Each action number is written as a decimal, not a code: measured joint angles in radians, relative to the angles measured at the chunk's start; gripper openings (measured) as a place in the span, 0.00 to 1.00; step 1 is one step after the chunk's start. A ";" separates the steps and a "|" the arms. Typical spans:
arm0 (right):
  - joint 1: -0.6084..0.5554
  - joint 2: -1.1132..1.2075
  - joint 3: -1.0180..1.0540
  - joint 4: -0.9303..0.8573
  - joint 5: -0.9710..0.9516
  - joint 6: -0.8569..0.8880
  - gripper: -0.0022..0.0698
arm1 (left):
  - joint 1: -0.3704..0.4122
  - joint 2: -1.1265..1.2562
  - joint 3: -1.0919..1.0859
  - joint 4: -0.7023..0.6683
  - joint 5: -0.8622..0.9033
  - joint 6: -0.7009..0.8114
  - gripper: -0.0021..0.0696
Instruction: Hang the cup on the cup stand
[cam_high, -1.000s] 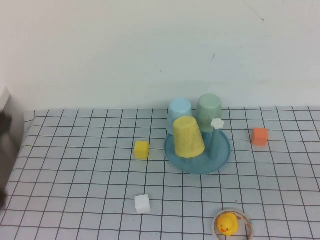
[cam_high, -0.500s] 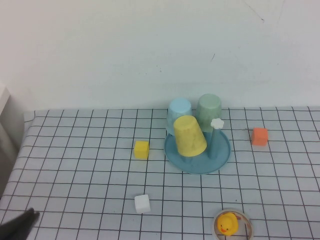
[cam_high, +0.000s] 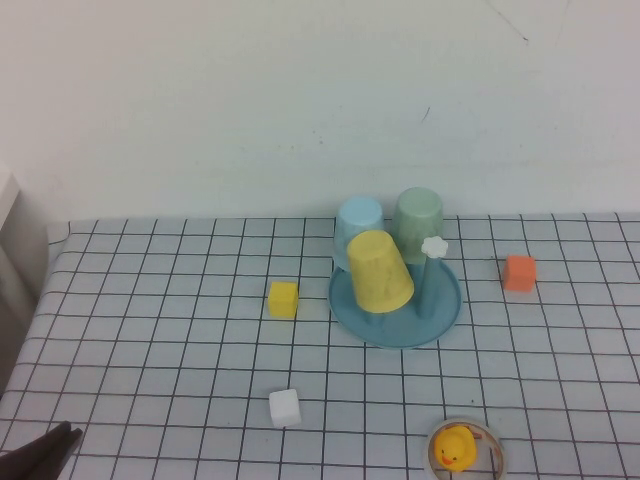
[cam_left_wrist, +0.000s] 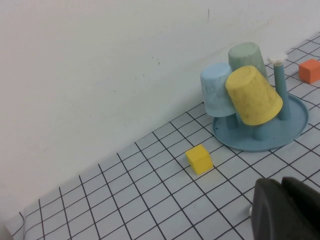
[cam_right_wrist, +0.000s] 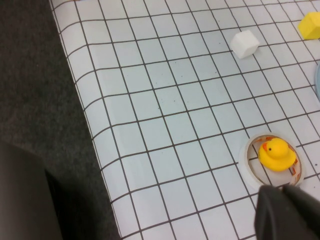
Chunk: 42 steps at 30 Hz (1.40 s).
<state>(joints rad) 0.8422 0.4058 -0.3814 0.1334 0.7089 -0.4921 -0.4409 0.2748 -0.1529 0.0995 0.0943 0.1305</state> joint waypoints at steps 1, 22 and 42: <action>0.000 0.000 0.000 0.000 0.000 0.000 0.03 | 0.000 0.000 0.000 0.000 0.000 0.000 0.03; 0.000 0.000 0.000 -0.002 0.000 0.004 0.03 | 0.279 -0.177 0.108 -0.030 0.015 -0.018 0.03; 0.000 0.000 0.000 -0.002 0.000 0.006 0.03 | 0.315 -0.285 0.171 -0.105 0.218 -0.148 0.03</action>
<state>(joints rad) 0.8422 0.4058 -0.3814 0.1312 0.7089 -0.4866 -0.1254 -0.0106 0.0181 -0.0054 0.3123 -0.0173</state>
